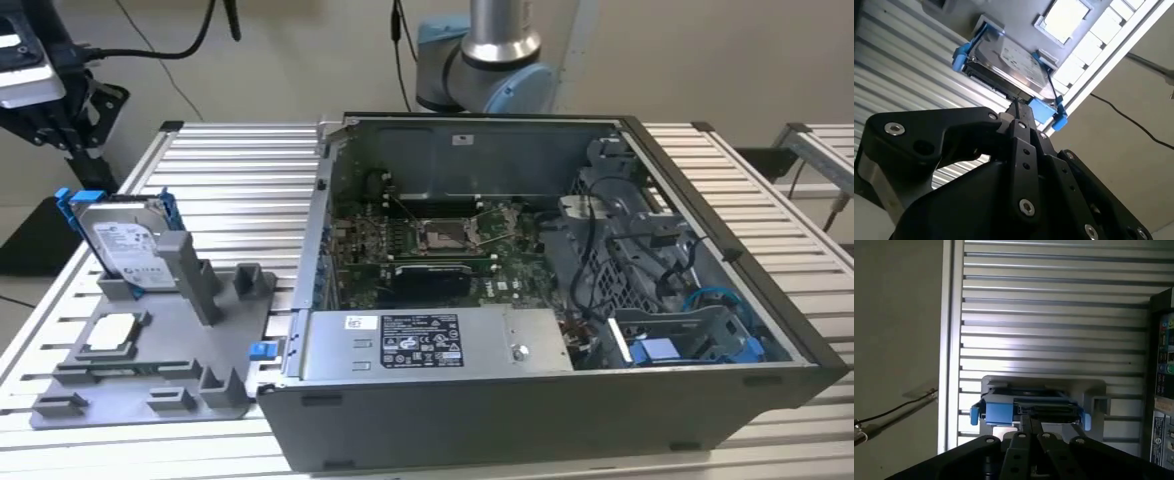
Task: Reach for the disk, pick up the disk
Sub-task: 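Reach for the disk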
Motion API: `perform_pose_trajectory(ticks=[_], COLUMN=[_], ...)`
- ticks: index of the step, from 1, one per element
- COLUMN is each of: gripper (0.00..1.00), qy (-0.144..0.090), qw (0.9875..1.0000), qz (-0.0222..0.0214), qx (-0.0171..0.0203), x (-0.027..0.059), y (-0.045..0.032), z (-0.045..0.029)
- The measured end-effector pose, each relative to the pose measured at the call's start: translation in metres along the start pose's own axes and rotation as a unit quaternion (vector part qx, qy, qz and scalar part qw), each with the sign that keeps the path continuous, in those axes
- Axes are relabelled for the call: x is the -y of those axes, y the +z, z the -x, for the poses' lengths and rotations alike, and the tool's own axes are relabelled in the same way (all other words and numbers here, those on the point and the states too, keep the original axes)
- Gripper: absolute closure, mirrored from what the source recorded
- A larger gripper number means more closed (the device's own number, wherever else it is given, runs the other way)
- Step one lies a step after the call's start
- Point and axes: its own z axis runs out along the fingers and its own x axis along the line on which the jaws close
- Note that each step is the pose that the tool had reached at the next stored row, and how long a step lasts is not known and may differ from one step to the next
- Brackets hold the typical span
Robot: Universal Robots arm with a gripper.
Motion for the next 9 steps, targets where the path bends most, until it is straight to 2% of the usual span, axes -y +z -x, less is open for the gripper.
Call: perform_pose_trajectory(ticks=[4,9], gripper=[1.00,1.00], qy=[0.000,0.000], qw=[1.0000,1.0000], qz=[0.0000,0.0000], qx=[0.0001,0.0001], x=[-0.0003,0.0006], y=[0.0002,0.0001], z=[-0.0094,-0.0112])
